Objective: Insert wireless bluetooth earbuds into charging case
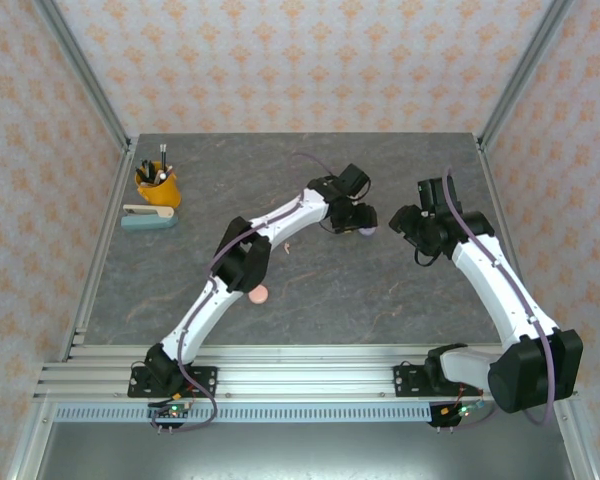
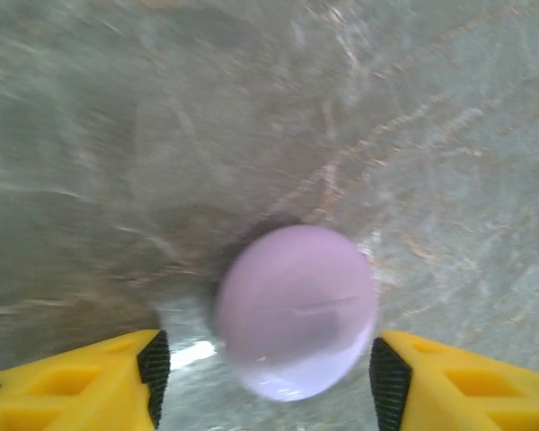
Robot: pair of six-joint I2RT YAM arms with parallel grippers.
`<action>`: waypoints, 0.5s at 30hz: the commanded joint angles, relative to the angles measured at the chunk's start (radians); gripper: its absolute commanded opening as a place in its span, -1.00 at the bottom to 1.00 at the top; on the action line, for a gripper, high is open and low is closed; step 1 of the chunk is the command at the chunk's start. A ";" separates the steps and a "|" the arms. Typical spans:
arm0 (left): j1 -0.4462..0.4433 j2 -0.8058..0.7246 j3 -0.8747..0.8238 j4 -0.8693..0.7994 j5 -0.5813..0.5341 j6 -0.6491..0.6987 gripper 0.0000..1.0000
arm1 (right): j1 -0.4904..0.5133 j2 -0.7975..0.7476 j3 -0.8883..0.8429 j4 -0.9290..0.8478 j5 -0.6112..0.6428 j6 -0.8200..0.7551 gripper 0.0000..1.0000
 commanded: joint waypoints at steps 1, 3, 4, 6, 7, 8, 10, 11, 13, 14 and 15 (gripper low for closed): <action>0.034 -0.115 0.007 -0.100 -0.093 0.062 0.36 | -0.005 -0.045 0.042 -0.027 -0.002 -0.012 0.30; 0.038 -0.166 -0.010 -0.109 -0.125 0.085 0.39 | -0.005 -0.056 0.046 -0.038 -0.009 -0.015 0.35; 0.039 -0.198 -0.022 -0.115 -0.150 0.103 0.41 | -0.006 -0.061 0.044 -0.040 -0.018 -0.019 0.38; 0.039 -0.263 -0.049 -0.125 -0.210 0.135 0.45 | -0.005 -0.071 0.038 -0.044 -0.038 -0.029 0.41; 0.039 -0.299 -0.069 -0.129 -0.244 0.150 0.46 | -0.005 -0.075 0.033 -0.039 -0.056 -0.040 0.43; 0.039 -0.337 -0.091 -0.130 -0.279 0.167 0.47 | -0.005 -0.076 0.028 -0.036 -0.073 -0.050 0.44; 0.041 -0.406 -0.138 -0.133 -0.348 0.202 0.49 | -0.005 -0.069 0.020 -0.035 -0.102 -0.070 0.47; 0.042 -0.442 -0.164 -0.134 -0.394 0.218 0.49 | -0.002 -0.065 0.015 -0.035 -0.114 -0.077 0.49; 0.044 -0.505 -0.214 -0.134 -0.469 0.244 0.57 | 0.008 -0.057 0.003 -0.028 -0.131 -0.084 0.52; 0.047 -0.529 -0.233 -0.140 -0.509 0.249 0.65 | 0.015 -0.054 -0.002 -0.027 -0.135 -0.085 0.53; 0.050 -0.557 -0.253 -0.147 -0.557 0.251 0.80 | 0.031 -0.049 -0.008 -0.024 -0.135 -0.084 0.54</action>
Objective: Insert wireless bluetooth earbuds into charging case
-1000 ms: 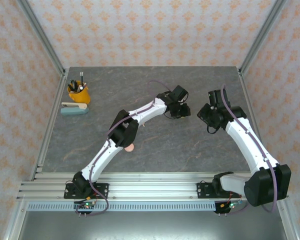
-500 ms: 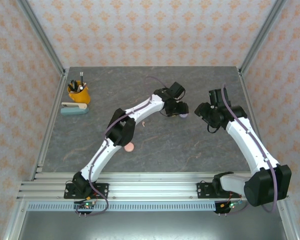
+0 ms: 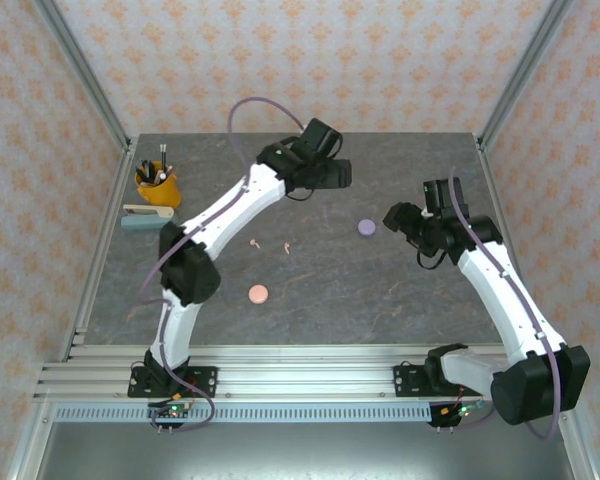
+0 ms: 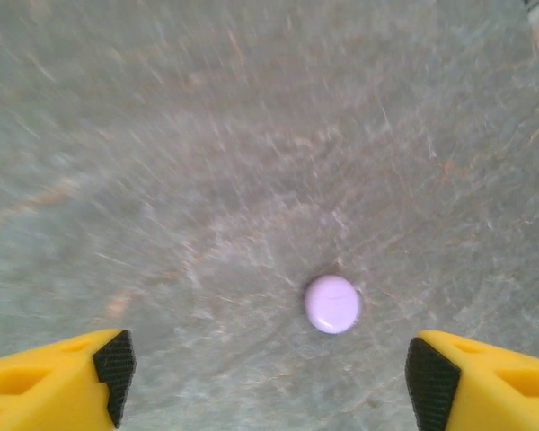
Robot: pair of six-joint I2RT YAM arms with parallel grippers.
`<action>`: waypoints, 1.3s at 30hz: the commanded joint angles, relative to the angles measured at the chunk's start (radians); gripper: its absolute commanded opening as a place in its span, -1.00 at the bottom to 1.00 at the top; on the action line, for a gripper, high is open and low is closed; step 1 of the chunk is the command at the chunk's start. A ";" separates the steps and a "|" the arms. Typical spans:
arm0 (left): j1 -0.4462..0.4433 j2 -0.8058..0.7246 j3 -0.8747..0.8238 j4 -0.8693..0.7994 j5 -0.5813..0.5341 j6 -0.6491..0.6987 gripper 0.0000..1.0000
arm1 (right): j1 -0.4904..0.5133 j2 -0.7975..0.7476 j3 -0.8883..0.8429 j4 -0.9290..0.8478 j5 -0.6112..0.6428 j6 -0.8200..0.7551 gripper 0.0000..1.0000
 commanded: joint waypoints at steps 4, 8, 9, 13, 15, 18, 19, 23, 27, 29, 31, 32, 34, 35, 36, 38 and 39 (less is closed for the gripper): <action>0.026 -0.156 -0.185 -0.015 -0.283 0.064 1.00 | 0.111 0.035 -0.023 0.001 -0.007 -0.018 0.56; 0.055 -0.269 -0.306 0.024 -0.376 0.006 1.00 | 0.217 0.126 -0.011 0.014 0.045 -0.003 0.56; 0.067 -0.290 -0.333 0.035 -0.377 0.000 1.00 | 0.244 0.152 -0.005 0.021 0.058 0.004 0.57; 0.106 -0.386 -0.456 0.107 -0.345 0.011 1.00 | 0.355 0.251 0.039 0.041 0.092 0.032 0.58; 0.128 -0.432 -0.512 0.136 -0.348 0.004 1.00 | 0.409 0.304 0.072 0.041 0.111 0.041 0.59; 0.178 -0.491 -0.594 0.159 -0.360 -0.050 1.00 | 0.492 0.387 0.132 0.039 0.139 0.055 0.59; 0.199 -0.507 -0.618 0.158 -0.370 -0.084 1.00 | 0.521 0.417 0.155 0.035 0.146 0.062 0.59; 0.296 -0.567 -0.731 0.150 -0.355 -0.234 1.00 | 0.621 0.546 0.265 0.011 0.171 0.091 0.59; 0.415 -0.632 -0.866 0.211 -0.239 -0.294 1.00 | 0.708 0.701 0.420 -0.050 0.200 0.121 0.59; 0.458 -0.647 -0.896 0.209 -0.219 -0.298 1.00 | 0.742 0.783 0.503 -0.088 0.212 0.136 0.59; 0.503 -0.658 -0.919 0.206 -0.216 -0.300 1.00 | 0.771 0.864 0.597 -0.134 0.214 0.147 0.59; 0.522 -0.663 -0.929 0.210 -0.213 -0.301 1.00 | 0.783 0.898 0.637 -0.153 0.214 0.153 0.59; 0.562 -0.677 -0.949 0.218 -0.208 -0.308 1.00 | 0.806 0.973 0.731 -0.206 0.220 0.169 0.59; 0.580 -0.682 -0.959 0.225 -0.204 -0.312 1.00 | 0.813 1.003 0.768 -0.231 0.223 0.179 0.59; 0.599 -0.688 -0.968 0.234 -0.194 -0.316 1.00 | 0.819 1.037 0.811 -0.257 0.219 0.189 0.59; 0.630 -0.693 -0.979 0.240 -0.180 -0.324 1.00 | 0.833 1.087 0.876 -0.298 0.215 0.207 0.62; 0.642 -0.695 -0.984 0.243 -0.171 -0.325 1.00 | 0.839 1.109 0.903 -0.317 0.219 0.216 0.62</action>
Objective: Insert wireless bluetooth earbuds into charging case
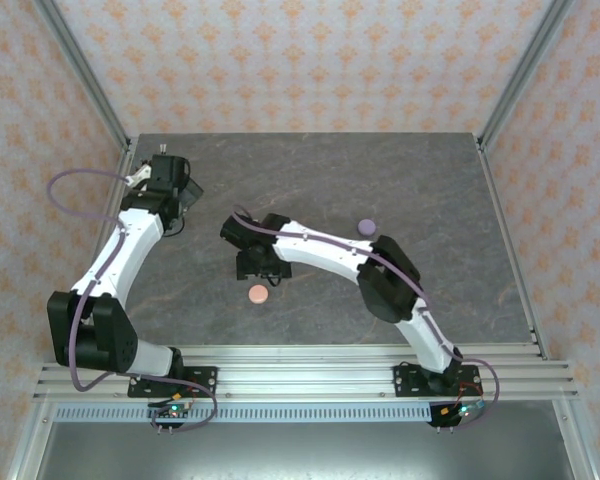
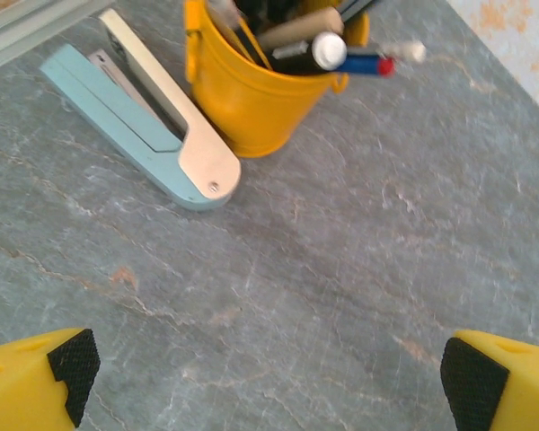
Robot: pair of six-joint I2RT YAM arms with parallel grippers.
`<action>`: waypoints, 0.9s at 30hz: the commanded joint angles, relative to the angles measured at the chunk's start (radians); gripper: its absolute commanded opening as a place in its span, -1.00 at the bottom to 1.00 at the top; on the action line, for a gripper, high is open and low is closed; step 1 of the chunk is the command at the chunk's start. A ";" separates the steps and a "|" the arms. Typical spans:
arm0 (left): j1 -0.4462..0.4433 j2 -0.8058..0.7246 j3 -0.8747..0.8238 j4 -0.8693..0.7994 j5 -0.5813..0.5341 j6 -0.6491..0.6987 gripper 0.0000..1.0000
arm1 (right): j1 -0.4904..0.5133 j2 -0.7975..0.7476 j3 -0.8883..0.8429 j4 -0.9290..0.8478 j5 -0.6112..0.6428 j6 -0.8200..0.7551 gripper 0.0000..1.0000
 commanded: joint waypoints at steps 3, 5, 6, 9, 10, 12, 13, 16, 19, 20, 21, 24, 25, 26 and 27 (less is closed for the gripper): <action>0.053 -0.033 -0.032 0.045 0.041 -0.035 1.00 | 0.025 0.082 0.111 -0.161 0.037 0.074 0.61; 0.062 -0.041 -0.048 0.056 0.051 -0.037 1.00 | 0.028 0.103 0.121 -0.165 0.035 0.088 0.60; 0.066 -0.046 -0.057 0.063 0.055 -0.038 1.00 | 0.032 0.114 0.126 -0.166 0.031 0.095 0.59; 0.073 -0.054 -0.079 0.077 0.066 -0.040 1.00 | 0.038 0.143 0.144 -0.181 0.027 0.106 0.55; 0.076 -0.055 -0.083 0.082 0.072 -0.041 1.00 | 0.042 0.149 0.149 -0.184 0.026 0.108 0.54; 0.080 -0.055 -0.091 0.092 0.084 -0.042 1.00 | 0.049 0.160 0.152 -0.187 0.022 0.114 0.53; 0.080 -0.053 -0.095 0.097 0.089 -0.042 1.00 | 0.051 0.164 0.154 -0.189 0.018 0.117 0.53; 0.080 -0.048 -0.102 0.111 0.102 -0.047 1.00 | 0.052 0.180 0.171 -0.198 0.011 0.117 0.51; 0.080 -0.044 -0.105 0.122 0.115 -0.050 1.00 | 0.052 0.194 0.188 -0.205 0.001 0.114 0.49; 0.080 -0.044 -0.106 0.123 0.117 -0.051 1.00 | 0.052 0.196 0.190 -0.206 -0.003 0.116 0.48; 0.080 -0.045 -0.106 0.125 0.119 -0.052 1.00 | 0.052 0.196 0.190 -0.206 -0.007 0.116 0.48; 0.080 -0.043 -0.107 0.130 0.125 -0.054 1.00 | 0.054 0.192 0.184 -0.206 -0.017 0.124 0.48; 0.080 -0.042 -0.107 0.132 0.126 -0.055 1.00 | 0.056 0.190 0.179 -0.205 -0.021 0.128 0.48; 0.080 -0.041 -0.106 0.132 0.129 -0.055 1.00 | 0.059 0.188 0.173 -0.202 -0.027 0.129 0.48; 0.080 -0.041 -0.110 0.136 0.132 -0.054 1.00 | 0.063 0.186 0.166 -0.197 -0.032 0.131 0.48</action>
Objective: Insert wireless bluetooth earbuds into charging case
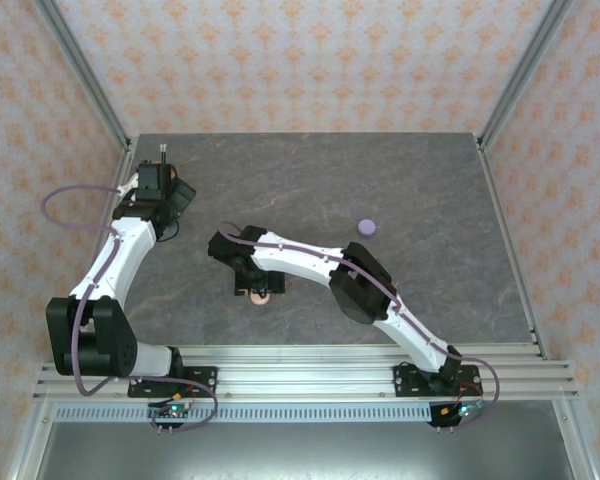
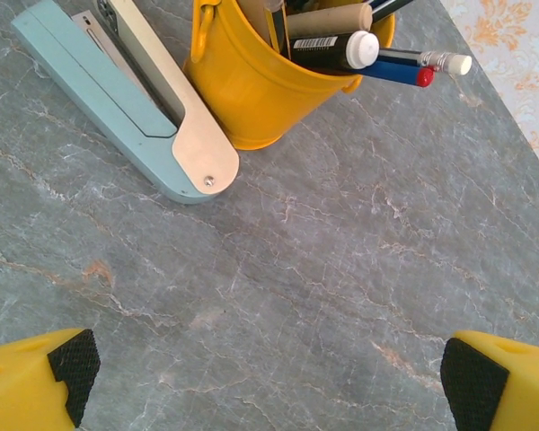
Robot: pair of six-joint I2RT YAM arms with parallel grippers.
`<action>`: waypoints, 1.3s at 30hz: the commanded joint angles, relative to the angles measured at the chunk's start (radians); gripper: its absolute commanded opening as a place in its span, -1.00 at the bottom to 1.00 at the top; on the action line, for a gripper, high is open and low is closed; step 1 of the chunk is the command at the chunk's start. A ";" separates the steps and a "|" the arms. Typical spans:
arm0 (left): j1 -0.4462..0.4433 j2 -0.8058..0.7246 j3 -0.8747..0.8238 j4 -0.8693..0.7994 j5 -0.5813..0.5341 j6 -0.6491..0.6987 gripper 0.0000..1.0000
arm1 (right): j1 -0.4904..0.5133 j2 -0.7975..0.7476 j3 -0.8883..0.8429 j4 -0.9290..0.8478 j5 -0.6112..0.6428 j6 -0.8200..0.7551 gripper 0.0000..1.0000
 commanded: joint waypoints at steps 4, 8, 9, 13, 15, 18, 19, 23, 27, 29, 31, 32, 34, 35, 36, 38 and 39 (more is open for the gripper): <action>0.007 -0.011 -0.024 0.028 0.013 -0.021 1.00 | 0.016 0.005 -0.003 -0.019 -0.020 0.025 0.45; 0.007 -0.013 -0.038 0.035 0.021 -0.022 1.00 | 0.016 0.010 -0.003 -0.016 -0.022 0.026 0.37; 0.007 -0.013 -0.040 0.036 0.022 -0.023 1.00 | 0.016 0.012 0.001 -0.017 -0.023 0.024 0.35; 0.007 -0.016 -0.046 0.037 0.027 -0.024 1.00 | 0.017 0.016 0.001 -0.035 -0.004 0.016 0.23; 0.007 -0.016 -0.051 0.041 0.034 -0.023 1.00 | 0.017 0.012 -0.007 -0.043 0.014 0.013 0.13; 0.007 -0.017 -0.053 0.044 0.045 -0.022 1.00 | 0.015 -0.004 -0.033 -0.046 0.049 0.013 0.01; 0.007 -0.019 -0.053 0.045 0.048 -0.022 1.00 | 0.014 -0.009 -0.041 -0.044 0.054 0.013 -0.02; 0.007 -0.017 -0.055 0.052 0.073 -0.021 1.00 | -0.007 -0.058 -0.109 -0.028 0.083 0.019 -0.08; 0.005 -0.016 -0.058 0.069 0.127 -0.012 1.00 | -0.052 -0.148 -0.227 0.025 0.108 0.032 -0.09; 0.002 -0.015 -0.059 0.076 0.160 -0.006 1.00 | -0.081 -0.198 -0.289 0.053 0.117 0.036 -0.09; -0.005 -0.016 -0.057 0.081 0.196 0.006 1.00 | -0.111 -0.246 -0.350 0.082 0.124 0.037 -0.10; -0.012 -0.016 -0.057 0.082 0.213 0.011 1.00 | -0.125 -0.266 -0.379 0.094 0.127 0.037 -0.10; -0.030 -0.017 -0.062 0.091 0.245 0.018 1.00 | -0.149 -0.300 -0.423 0.109 0.136 0.033 -0.10; -0.045 -0.017 -0.066 0.101 0.262 0.019 1.00 | -0.160 -0.314 -0.443 0.115 0.144 0.032 -0.10; -0.060 -0.017 -0.072 0.107 0.274 0.019 1.00 | -0.172 -0.327 -0.463 0.120 0.148 0.032 -0.10; -0.101 -0.014 -0.076 0.115 0.281 0.018 1.00 | -0.192 -0.347 -0.497 0.138 0.150 0.032 -0.10; -0.124 -0.012 -0.078 0.121 0.283 0.017 1.00 | -0.203 -0.355 -0.513 0.145 0.152 0.032 -0.10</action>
